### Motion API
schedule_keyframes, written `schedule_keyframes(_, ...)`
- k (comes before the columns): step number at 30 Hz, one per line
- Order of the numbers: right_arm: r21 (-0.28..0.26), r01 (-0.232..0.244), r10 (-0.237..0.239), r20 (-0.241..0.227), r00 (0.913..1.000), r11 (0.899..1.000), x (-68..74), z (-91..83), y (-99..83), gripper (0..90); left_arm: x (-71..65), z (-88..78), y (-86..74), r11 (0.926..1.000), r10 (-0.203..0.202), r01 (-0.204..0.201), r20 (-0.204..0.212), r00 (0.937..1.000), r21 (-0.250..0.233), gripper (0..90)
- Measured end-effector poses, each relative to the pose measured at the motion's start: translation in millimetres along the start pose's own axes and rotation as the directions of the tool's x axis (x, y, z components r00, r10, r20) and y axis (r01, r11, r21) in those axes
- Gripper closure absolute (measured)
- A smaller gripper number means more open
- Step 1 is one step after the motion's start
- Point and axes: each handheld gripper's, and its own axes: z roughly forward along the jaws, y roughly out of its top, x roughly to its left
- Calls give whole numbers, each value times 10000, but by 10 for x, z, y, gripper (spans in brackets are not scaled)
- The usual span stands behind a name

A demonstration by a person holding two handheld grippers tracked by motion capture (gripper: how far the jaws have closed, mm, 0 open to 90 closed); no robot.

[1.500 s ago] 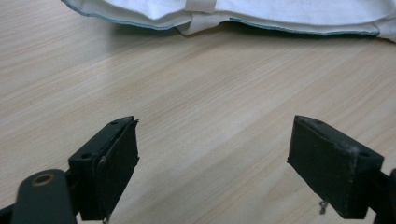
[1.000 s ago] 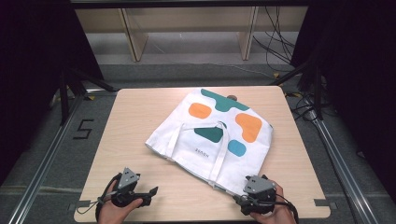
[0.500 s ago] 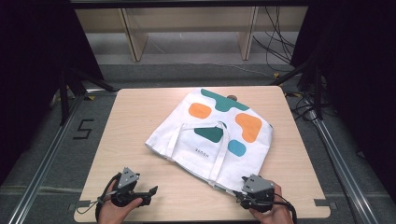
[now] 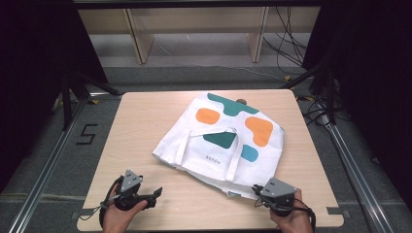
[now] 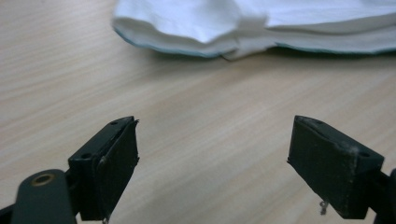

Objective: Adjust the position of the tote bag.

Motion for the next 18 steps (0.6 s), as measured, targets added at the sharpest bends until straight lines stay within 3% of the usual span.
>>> schedule_keyframes(2, -544, -877, 883, 86, 9961, 9947, -171, -97, -44, 878, 28, 47, 47, 9996, -126, 121, -187, 9997, -265, 152)
schedule_keyframes(5, -713, -1204, 1211, 54, 9926, 9902, -245, -131, -71, 878, 48, 104, 71, 9994, -206, 198, -279, 9994, -294, 158)
schedule_keyframes(6, -776, -1268, 1275, 30, 9918, 9889, -262, -139, -77, 878, 71, 129, 97, 10000, 21, -22, -374, 9993, -15, 162)
schedule_keyframes(7, -860, -1407, 1409, -36, 9900, 9863, -282, -154, -82, 878, 63, 168, 110, 9997, -138, 132, -372, 9992, -183, 170)
schedule_keyframes(8, -1025, -1361, 1370, 18, 9906, 9854, -313, -168, -81, 878, 91, 181, 135, 9996, 246, -241, -472, 9986, 129, 188)
schedule_keyframes(9, -1095, -1446, 1455, -1, 9894, 9834, -326, -182, -79, 878, 88, 230, 153, 9999, 127, -133, -477, 9988, -110, 194)
schedule_keyframes(12, -1145, -1523, 1541, 67, 9880, 9817, -356, -208, -84, 878, 105, 339, 196, 9999, 133, -134, -640, 9979, -13, 198)
schedule_keyframes(14, -1234, -1760, 1766, -60, 9843, 9766, -380, -220, -90, 878, 129, 375, 237, 9984, 510, -489, -781, 9956, 293, 207)
schedule_keyframes(17, -1224, -1759, 1768, -38, 9842, 9768, -378, -230, -88, 878, 113, 421, 261, 9994, 337, -333, -851, 9958, 62, 214)
schedule_keyframes(18, -1200, -1748, 1752, -80, 9845, 9773, -378, -229, -87, 878, 100, 461, 275, 9986, 500, -512, -955, 9942, -106, 214)
